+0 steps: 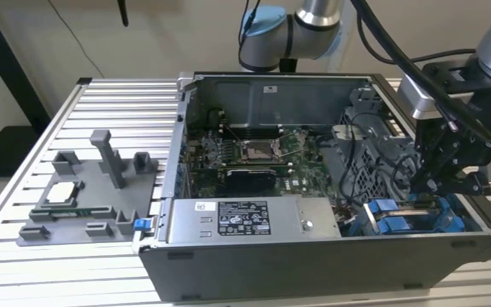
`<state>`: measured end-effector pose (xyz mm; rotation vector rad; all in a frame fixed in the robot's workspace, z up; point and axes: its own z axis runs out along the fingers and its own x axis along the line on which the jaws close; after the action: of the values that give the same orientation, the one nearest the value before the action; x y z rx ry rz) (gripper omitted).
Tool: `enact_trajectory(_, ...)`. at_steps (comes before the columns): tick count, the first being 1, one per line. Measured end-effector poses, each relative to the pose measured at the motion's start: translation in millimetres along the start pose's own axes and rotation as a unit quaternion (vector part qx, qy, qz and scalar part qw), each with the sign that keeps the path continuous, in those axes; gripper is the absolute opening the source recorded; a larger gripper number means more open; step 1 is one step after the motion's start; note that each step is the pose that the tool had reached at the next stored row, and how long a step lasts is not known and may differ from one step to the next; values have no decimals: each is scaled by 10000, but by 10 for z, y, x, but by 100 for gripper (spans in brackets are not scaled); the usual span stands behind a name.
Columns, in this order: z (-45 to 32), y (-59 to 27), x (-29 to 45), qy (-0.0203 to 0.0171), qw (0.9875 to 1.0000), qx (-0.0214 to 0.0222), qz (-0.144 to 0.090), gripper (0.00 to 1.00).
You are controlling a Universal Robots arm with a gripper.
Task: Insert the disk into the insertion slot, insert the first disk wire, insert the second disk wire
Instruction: 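Insert the second disk wire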
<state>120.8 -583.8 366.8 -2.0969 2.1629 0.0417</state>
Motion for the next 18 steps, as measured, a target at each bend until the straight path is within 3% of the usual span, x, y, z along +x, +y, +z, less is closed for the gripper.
enact_trajectory(18,76,-43,7,0,10000,4,37,0)
